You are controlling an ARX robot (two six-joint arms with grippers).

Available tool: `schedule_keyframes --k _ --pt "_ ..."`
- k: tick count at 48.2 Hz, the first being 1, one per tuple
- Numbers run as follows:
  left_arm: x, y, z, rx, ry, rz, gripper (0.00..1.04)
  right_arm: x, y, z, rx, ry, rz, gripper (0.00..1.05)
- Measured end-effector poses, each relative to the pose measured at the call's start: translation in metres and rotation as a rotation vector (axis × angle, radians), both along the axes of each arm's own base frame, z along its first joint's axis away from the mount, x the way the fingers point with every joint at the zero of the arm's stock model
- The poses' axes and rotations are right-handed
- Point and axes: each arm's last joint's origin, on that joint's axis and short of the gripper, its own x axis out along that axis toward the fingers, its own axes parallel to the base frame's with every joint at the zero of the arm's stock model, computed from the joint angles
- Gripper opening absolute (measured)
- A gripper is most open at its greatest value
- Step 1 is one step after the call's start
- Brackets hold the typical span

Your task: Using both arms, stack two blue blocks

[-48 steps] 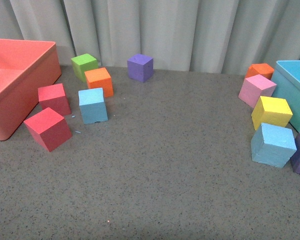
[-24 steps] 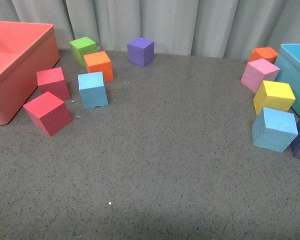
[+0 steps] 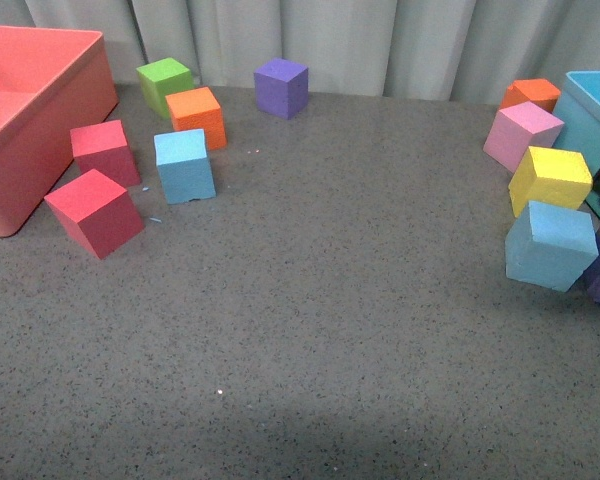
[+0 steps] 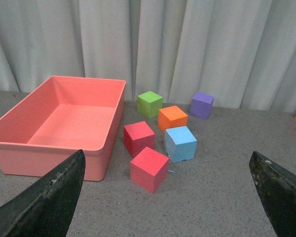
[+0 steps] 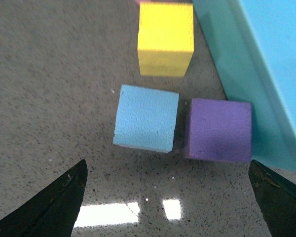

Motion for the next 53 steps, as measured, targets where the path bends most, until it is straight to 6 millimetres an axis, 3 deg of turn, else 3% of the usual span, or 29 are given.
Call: schedule_keyframes --k 7,17,53 --pt "0.000 0.000 0.000 0.000 0.000 0.000 0.98 0.035 0.005 -0.024 0.040 0.146 -0.026 0.95" --pt "0.000 0.000 0.000 0.000 0.000 0.000 0.98 0.061 0.008 -0.041 0.072 0.211 -0.080 0.95" --pt "0.000 0.000 0.000 0.000 0.000 0.000 0.98 0.087 0.007 -0.081 0.114 0.339 -0.127 0.95"
